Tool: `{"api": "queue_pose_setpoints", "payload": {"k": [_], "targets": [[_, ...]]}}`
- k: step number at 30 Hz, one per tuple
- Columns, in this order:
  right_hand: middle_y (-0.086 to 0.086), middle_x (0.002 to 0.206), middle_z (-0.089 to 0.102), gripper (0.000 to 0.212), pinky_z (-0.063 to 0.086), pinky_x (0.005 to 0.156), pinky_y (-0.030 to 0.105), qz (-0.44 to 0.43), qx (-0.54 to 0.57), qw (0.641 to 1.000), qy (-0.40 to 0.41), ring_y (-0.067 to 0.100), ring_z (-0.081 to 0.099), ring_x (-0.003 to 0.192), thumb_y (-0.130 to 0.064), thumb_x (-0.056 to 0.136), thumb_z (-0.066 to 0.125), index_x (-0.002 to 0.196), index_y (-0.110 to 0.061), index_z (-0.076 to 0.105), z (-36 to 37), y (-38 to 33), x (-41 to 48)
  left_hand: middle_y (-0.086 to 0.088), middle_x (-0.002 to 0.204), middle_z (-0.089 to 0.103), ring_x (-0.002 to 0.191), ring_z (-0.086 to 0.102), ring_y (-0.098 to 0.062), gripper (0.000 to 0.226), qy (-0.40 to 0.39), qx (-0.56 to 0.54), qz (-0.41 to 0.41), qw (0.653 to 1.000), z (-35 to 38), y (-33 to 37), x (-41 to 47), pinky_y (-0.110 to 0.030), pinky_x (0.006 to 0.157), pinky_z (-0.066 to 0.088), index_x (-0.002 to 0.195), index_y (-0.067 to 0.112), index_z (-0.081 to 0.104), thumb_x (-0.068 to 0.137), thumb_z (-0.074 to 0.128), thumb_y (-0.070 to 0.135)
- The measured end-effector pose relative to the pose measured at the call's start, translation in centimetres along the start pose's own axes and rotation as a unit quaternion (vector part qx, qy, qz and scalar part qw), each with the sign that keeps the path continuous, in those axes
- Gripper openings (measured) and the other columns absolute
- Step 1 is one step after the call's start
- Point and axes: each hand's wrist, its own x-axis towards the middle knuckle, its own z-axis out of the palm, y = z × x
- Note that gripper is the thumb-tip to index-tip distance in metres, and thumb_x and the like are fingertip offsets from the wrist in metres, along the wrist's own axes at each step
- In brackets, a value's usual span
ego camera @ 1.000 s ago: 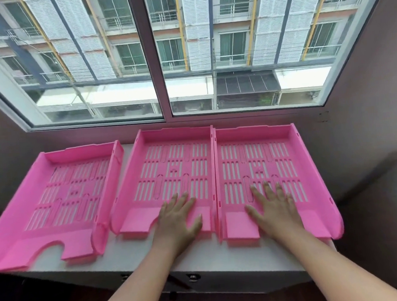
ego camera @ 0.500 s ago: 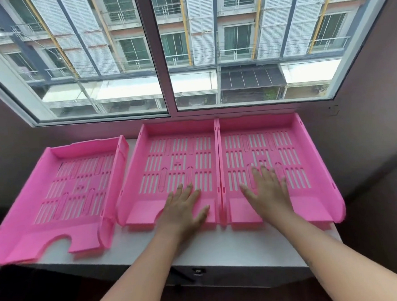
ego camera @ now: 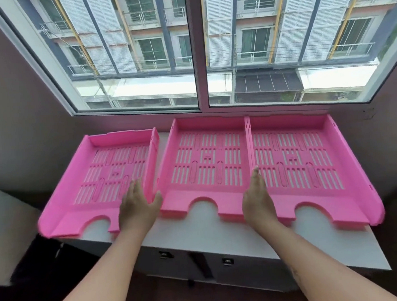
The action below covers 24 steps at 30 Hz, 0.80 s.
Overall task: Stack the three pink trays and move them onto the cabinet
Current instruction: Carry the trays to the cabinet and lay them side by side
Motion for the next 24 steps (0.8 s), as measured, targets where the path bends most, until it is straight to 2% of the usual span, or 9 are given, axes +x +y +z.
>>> {"api": "queue_pose_setpoints", "payload": {"k": [3, 5, 8, 9, 11, 13, 16, 20, 24], "targets": [[0.004, 0.168, 0.006, 0.075, 0.052, 0.054, 0.034, 0.012, -0.019, 1.0, 0.012, 0.033, 0.066, 0.096, 0.003, 0.097, 0.029, 0.16, -0.019, -0.004, -0.1, -0.5, -0.3, -0.012, 0.155, 0.04, 0.133, 0.05, -0.033, 0.079, -0.079, -0.107, -0.01, 0.991, -0.1, -0.7, 0.3, -0.04, 0.089, 0.051, 0.158, 0.018, 0.012, 0.096, 0.05, 0.048], [0.005, 0.167, 0.009, 0.075, 0.053, 0.056, 0.036, 0.024, -0.032, 0.999, 0.019, 0.029, 0.066, 0.089, 0.003, 0.096, 0.03, 0.16, -0.019, -0.003, -0.2, -0.9, -0.4, -0.01, 0.157, 0.038, 0.137, 0.046, -0.031, 0.08, -0.088, -0.127, 0.008, 0.988, -0.2, -0.7, 0.7, -0.045, 0.099, 0.048, 0.158, 0.02, 0.012, 0.095, 0.05, 0.05], [0.006, 0.166, 0.015, 0.072, 0.04, 0.041, 0.025, 0.022, -0.054, 0.998, 0.038, 0.014, 0.053, 0.06, 0.0, 0.098, 0.033, 0.16, -0.019, 0.0, 0.2, -0.8, -0.1, -0.007, 0.16, 0.034, 0.141, 0.041, -0.03, 0.081, -0.108, -0.139, 0.034, 0.984, -0.1, -0.3, 1.7, -0.048, 0.109, 0.04, 0.158, 0.02, 0.011, 0.095, 0.051, 0.051], [0.006, 0.166, 0.015, 0.071, 0.041, 0.042, 0.026, 0.022, -0.062, 0.997, 0.044, 0.016, 0.056, 0.063, -0.001, 0.099, 0.033, 0.16, -0.018, 0.001, 0.4, -0.8, 0.0, -0.007, 0.161, 0.033, 0.142, 0.041, -0.029, 0.081, -0.115, -0.142, 0.042, 0.982, -0.1, -0.2, 2.0, -0.048, 0.11, 0.039, 0.158, 0.021, 0.011, 0.095, 0.05, 0.052], [0.006, 0.166, 0.017, 0.07, 0.047, 0.05, 0.03, 0.027, -0.076, 0.995, 0.057, 0.029, 0.066, 0.09, -0.002, 0.1, 0.034, 0.16, -0.018, 0.002, 0.6, -0.8, 0.0, -0.006, 0.161, 0.032, 0.142, 0.041, -0.029, 0.081, -0.128, -0.15, 0.057, 0.979, 0.0, -0.1, 2.9, -0.05, 0.11, 0.041, 0.158, 0.025, 0.01, 0.094, 0.049, 0.054], [0.007, 0.165, 0.018, 0.069, 0.043, 0.048, 0.025, 0.036, -0.086, 0.993, 0.071, 0.038, 0.065, 0.104, -0.002, 0.101, 0.035, 0.16, -0.019, 0.004, 0.9, -0.7, -0.1, -0.005, 0.161, 0.033, 0.141, 0.042, -0.03, 0.082, -0.143, -0.155, 0.067, 0.975, -0.1, 0.0, 4.0, -0.053, 0.108, 0.043, 0.158, 0.027, 0.011, 0.092, 0.049, 0.058], [0.006, 0.164, 0.021, 0.069, 0.045, 0.047, 0.028, 0.037, -0.093, 0.991, 0.087, 0.037, 0.068, 0.091, -0.004, 0.101, 0.036, 0.16, -0.021, 0.007, 1.3, -0.6, 0.1, -0.006, 0.162, 0.03, 0.144, 0.036, -0.03, 0.081, -0.169, -0.153, 0.085, 0.97, -0.1, 0.1, 5.6, -0.051, 0.112, 0.038, 0.158, 0.022, 0.014, 0.094, 0.05, 0.055], [0.005, 0.164, 0.022, 0.068, 0.047, 0.052, 0.032, 0.04, -0.1, 0.99, 0.094, 0.037, 0.067, 0.098, -0.004, 0.101, 0.037, 0.16, -0.021, 0.007, 1.4, -0.6, 0.1, -0.009, 0.162, 0.029, 0.147, 0.031, -0.029, 0.071, -0.176, -0.166, 0.095, 0.966, 0.0, 0.1, 6.3, -0.048, 0.116, 0.029, 0.157, 0.015, 0.017, 0.099, 0.048, 0.04], [0.006, 0.164, 0.022, 0.067, 0.048, 0.051, 0.031, 0.032, -0.084, 0.992, 0.09, 0.032, 0.067, 0.084, -0.008, 0.102, 0.037, 0.16, -0.022, 0.006, 1.2, -0.4, 0.1, -0.012, 0.157, 0.039, 0.141, 0.041, -0.03, 0.063, -0.112, -0.178, 0.084, 0.974, 0.1, 0.9, 4.6, -0.041, 0.11, 0.038, 0.156, 0.01, 0.023, 0.101, 0.049, 0.028]]}}
